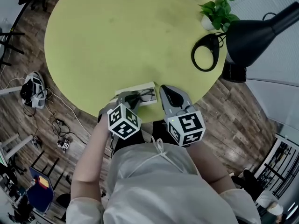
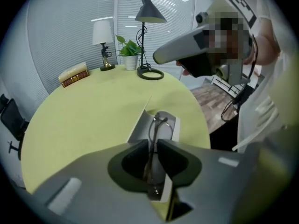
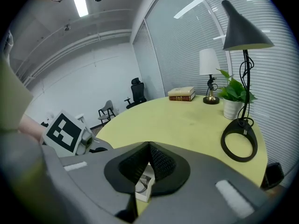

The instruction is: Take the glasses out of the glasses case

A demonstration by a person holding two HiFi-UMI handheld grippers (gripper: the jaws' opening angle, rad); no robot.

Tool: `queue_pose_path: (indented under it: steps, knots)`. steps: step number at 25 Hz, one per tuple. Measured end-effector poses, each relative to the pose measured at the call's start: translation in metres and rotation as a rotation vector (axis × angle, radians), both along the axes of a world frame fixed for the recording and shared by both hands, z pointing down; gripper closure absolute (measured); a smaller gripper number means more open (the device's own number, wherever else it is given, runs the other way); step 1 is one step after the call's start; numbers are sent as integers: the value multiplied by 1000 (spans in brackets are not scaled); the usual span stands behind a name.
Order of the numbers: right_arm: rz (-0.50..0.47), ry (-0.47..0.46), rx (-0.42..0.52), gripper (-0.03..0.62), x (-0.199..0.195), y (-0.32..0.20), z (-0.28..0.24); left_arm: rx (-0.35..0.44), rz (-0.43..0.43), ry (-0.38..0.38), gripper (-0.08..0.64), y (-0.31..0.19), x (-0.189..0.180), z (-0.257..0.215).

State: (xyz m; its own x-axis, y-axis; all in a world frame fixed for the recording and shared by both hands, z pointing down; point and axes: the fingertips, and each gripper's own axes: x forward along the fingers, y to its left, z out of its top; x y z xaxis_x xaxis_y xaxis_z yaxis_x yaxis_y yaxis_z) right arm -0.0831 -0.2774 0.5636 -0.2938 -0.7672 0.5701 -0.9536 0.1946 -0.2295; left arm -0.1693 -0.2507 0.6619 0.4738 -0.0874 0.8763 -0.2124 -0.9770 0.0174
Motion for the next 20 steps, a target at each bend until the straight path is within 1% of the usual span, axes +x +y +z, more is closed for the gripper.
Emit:
queue_pose_path:
  steps: [4, 7, 9, 13, 18, 20]
  knots:
    - [-3, -33, -11, 592, -6, 2, -3, -2, 77, -48, 502, 3, -1, 5]
    - [-5, -42, -9, 592, -7, 1, -5, 21, 141, -100, 518, 3, -3, 12]
    - [0, -43, -10, 592, -3, 0, -4, 36, 169, -127, 520, 2, -2, 17]
    - [5, -36, -5, 592, 2, 2, -7, 39, 187, -140, 537, 3, -1, 21]
    - [28, -47, 3, 592, 6, 4, -14, 68, 269, -156, 538, 10, -2, 16]
    - [32, -47, 9, 592, 8, 3, -18, 85, 278, -152, 541, 8, 0, 13]
